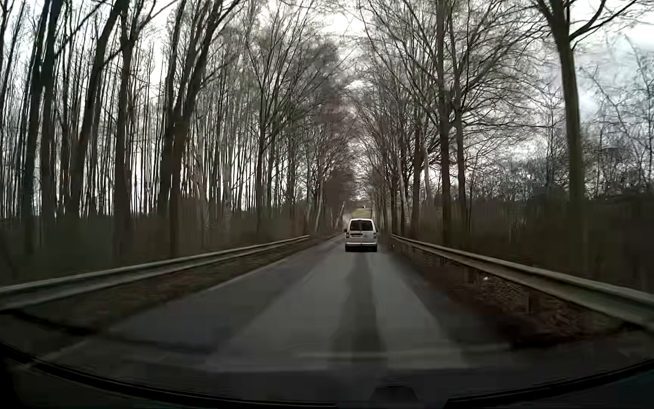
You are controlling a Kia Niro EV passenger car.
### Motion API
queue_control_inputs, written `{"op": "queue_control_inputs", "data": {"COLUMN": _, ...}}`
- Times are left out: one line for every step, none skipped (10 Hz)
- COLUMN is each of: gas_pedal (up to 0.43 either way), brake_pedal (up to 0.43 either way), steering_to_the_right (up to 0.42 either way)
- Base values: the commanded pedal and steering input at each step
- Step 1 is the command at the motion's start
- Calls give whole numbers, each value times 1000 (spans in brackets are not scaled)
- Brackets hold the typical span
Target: Follow the waypoints while adhering to traffic rules and regulations
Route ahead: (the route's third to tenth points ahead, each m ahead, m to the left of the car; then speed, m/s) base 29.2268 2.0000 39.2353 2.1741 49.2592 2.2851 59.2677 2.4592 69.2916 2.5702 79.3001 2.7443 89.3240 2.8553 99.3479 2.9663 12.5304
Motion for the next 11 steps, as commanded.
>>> {"op": "queue_control_inputs", "data": {"gas_pedal": 79, "brake_pedal": 0, "steering_to_the_right": 8}}
{"op": "queue_control_inputs", "data": {"gas_pedal": 79, "brake_pedal": 0, "steering_to_the_right": 8}}
{"op": "queue_control_inputs", "data": {"gas_pedal": 79, "brake_pedal": 0, "steering_to_the_right": 7}}
{"op": "queue_control_inputs", "data": {"gas_pedal": 79, "brake_pedal": 0, "steering_to_the_right": 4}}
{"op": "queue_control_inputs", "data": {"gas_pedal": 79, "brake_pedal": 0, "steering_to_the_right": 4}}
{"op": "queue_control_inputs", "data": {"gas_pedal": 79, "brake_pedal": 0, "steering_to_the_right": 3}}
{"op": "queue_control_inputs", "data": {"gas_pedal": 79, "brake_pedal": 0, "steering_to_the_right": 2}}
{"op": "queue_control_inputs", "data": {"gas_pedal": 79, "brake_pedal": 0, "steering_to_the_right": 2}}
{"op": "queue_control_inputs", "data": {"gas_pedal": 79, "brake_pedal": 0, "steering_to_the_right": 3}}
{"op": "queue_control_inputs", "data": {"gas_pedal": 79, "brake_pedal": 0, "steering_to_the_right": 3}}
{"op": "queue_control_inputs", "data": {"gas_pedal": 79, "brake_pedal": 0, "steering_to_the_right": 4}}
